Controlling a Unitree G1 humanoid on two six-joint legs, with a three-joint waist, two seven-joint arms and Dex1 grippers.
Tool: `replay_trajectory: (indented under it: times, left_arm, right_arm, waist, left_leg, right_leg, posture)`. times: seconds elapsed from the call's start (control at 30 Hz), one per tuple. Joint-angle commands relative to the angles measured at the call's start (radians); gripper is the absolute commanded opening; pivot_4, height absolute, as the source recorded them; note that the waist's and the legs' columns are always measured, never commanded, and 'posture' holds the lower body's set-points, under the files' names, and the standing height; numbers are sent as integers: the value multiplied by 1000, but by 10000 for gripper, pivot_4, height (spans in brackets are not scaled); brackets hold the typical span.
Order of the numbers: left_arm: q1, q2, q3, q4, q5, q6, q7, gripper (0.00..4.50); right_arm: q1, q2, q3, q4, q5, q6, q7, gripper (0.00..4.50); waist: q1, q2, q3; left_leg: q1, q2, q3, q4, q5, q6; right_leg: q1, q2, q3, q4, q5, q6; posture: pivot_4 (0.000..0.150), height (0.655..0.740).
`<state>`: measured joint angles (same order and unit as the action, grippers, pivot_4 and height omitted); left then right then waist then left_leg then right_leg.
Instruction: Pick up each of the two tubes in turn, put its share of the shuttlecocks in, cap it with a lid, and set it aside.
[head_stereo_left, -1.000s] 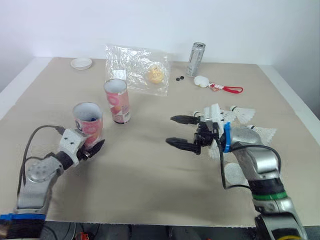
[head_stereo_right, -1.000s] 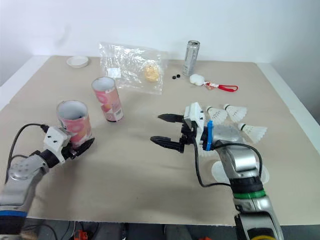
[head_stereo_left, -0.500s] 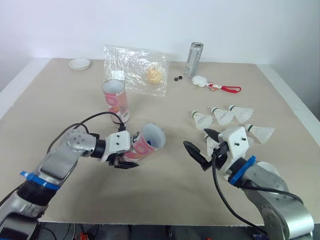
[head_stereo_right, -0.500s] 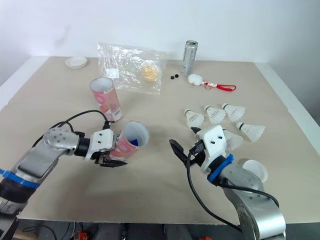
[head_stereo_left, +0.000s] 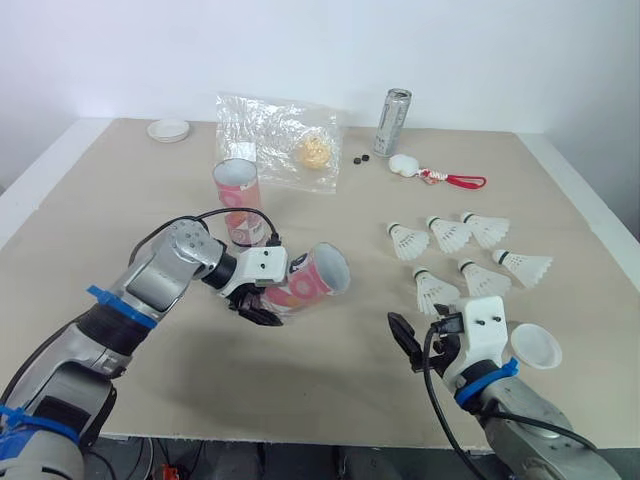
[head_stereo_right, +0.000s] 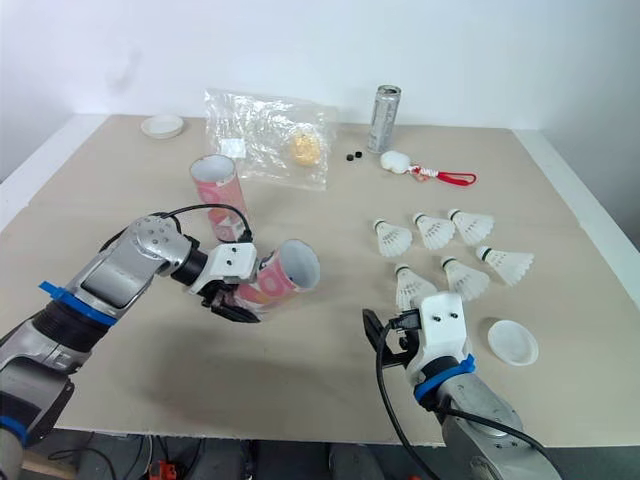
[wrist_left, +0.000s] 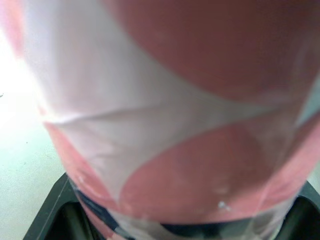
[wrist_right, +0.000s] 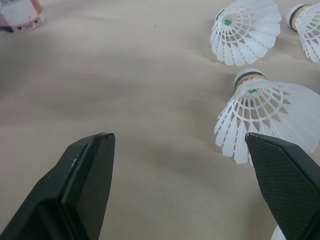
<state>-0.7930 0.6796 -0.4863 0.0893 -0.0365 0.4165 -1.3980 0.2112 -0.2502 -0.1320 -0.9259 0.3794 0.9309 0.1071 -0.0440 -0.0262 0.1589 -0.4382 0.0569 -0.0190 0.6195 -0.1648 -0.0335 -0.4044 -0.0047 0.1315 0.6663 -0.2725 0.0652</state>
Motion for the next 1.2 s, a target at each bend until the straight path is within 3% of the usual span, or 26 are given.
replay_trajectory:
  times: [0.03,0.5,0.6,0.9,1.07,1.2]
  left_arm:
    - [-14,-37,-22,7,26,14,11,30003]
    - [-1,-123,0,-47,33,53,63,30003]
    - [10,-121,1,-63,30,64,68,29918]
    - [15,-130,0,-48,38,53,89,29918]
    - [8,-147,-2,-25,38,41,91,29918]
    - [-8,-166,-3,20,45,18,90,29918]
  right_arm:
    - [-53,-3,-12,31,-15,-32,-10,45000]
    - [-197,11,-35,259,-42,-83,-18,45000]
    - [-210,16,-36,295,-52,-108,-21,38949]
    - [-237,-19,4,325,-110,-138,-12,971]
    - [-233,-42,20,284,-130,-131,-2,392]
    - [-233,-154,26,171,-112,-117,91,392]
  waist:
    - [0,0,0]
    - [0,0,0]
    - [0,0,0]
    - [-1,0,0]
    - [1,1,0]
    - [2,1,0]
  left_leg:
    - [0,0,0,0,0,0]
    - [-4,-5,-3,-2,0,1]
    - [-4,-5,-4,-2,0,1]
    - [-4,-5,-4,-2,0,1]
    - [-4,-5,-5,-1,0,1]
    - [-4,-7,-5,0,0,1]
  right_leg:
    - [0,0,0,0,0,0]
    - [0,-1,0,0,0,6]
    - [0,-1,0,0,-1,6]
    - [0,-1,0,0,0,6]
    - [1,-1,0,0,0,7]
    - [2,-2,1,0,0,7]
  posture:
    - [1500,7400]
    - [1500,7400]
    - [1500,7400]
    - [1500,7400]
    - [1500,7400]
    - [1500,7400]
